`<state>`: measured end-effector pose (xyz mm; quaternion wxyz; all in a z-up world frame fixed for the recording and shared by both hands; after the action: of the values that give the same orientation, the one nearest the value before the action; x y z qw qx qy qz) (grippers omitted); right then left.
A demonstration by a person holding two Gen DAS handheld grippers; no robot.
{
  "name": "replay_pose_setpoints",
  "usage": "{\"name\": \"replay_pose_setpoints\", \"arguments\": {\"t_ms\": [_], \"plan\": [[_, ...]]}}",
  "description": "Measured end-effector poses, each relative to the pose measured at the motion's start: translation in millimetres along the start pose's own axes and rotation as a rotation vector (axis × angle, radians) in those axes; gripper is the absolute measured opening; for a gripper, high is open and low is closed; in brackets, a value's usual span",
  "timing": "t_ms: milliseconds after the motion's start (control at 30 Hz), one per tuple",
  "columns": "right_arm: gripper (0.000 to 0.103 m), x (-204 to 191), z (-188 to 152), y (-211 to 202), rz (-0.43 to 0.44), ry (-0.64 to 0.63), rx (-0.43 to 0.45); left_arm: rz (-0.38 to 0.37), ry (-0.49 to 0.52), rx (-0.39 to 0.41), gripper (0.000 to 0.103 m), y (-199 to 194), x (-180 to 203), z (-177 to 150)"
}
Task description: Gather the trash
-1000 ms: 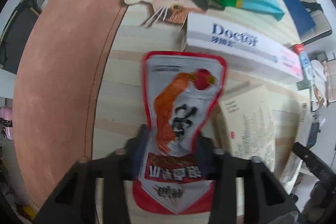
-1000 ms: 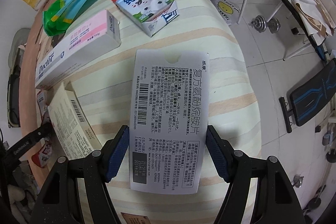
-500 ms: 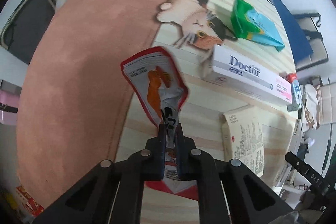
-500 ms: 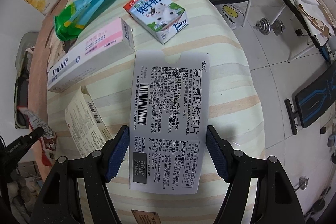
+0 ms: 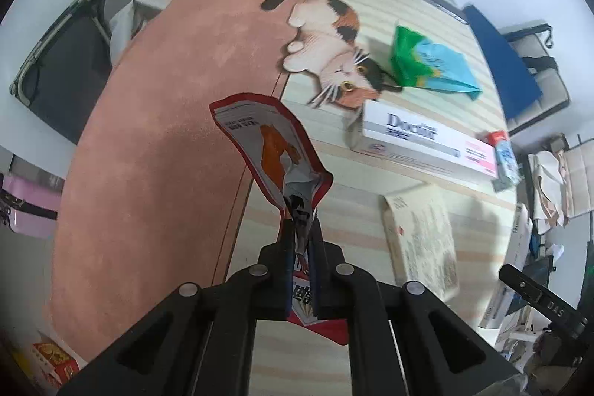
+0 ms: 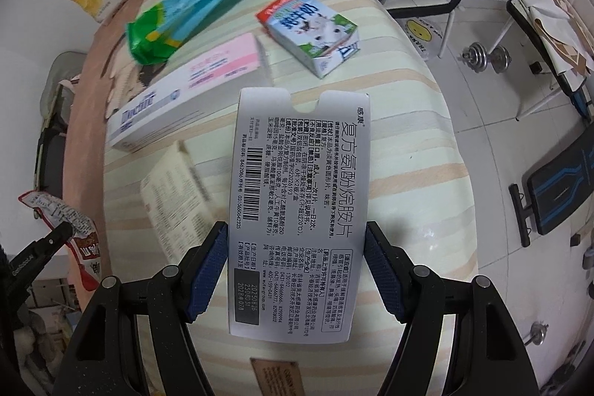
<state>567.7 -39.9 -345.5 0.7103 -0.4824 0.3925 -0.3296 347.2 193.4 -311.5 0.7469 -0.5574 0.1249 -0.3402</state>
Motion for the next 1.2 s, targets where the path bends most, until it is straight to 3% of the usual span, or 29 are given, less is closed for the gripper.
{"name": "replay_pose_setpoints", "arguments": {"t_ms": [267,467,600,700,767,900,1067,1133,1200], "plan": [[0.074,-27.1,-54.7,-48.9,0.033,-0.022,0.074,-0.074,0.087,0.04,0.002,-61.6,2.0,-54.4],[0.074,-47.5,-143.3,-93.0,0.033,-0.01,0.136,-0.16,0.194,0.04,0.0,-105.5,-14.3,-128.5],[0.074,-54.7,-216.2,-105.0,-0.012,0.012,0.163,-0.202,0.246,-0.003,0.0,-104.7,-33.1,-170.9],[0.074,-50.9,-259.7,-97.8,0.003,0.092,0.136,-0.243,0.182,-0.087,0.002,-87.8,-56.7,-192.0],[0.074,-49.7,-276.9,-93.4,-0.016,0.111,0.127,-0.214,0.155,-0.116,0.003,-74.4,-68.5,-197.2],[0.074,-48.4,-287.7,-89.7,-0.06,0.112,0.12,-0.102,0.06,-0.156,0.003,-34.9,-99.0,-188.8],[0.074,-47.1,-261.0,-85.3,-0.109,0.062,0.129,-0.015,0.003,-0.228,0.005,8.0,-115.1,-179.0],[0.074,-43.5,-246.2,-80.5,-0.105,0.053,0.122,-0.039,-0.035,-0.204,0.011,8.8,-116.7,-175.9],[0.074,-42.8,-228.0,-72.2,-0.099,0.041,0.109,-0.102,-0.113,-0.206,0.029,7.7,-118.8,-174.4]]}}
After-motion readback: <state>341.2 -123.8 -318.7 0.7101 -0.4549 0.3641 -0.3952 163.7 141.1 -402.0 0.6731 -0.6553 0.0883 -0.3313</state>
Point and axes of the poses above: each gripper's, at about its wrist camera, not at the fingertips, and y roughly the way its jaws point, x to its right, z to its top, the point moved 4 cm from there along y, roughly the way its jaws point, and after that the axes turned 5 degrees about -y, right-handed, at the moved point
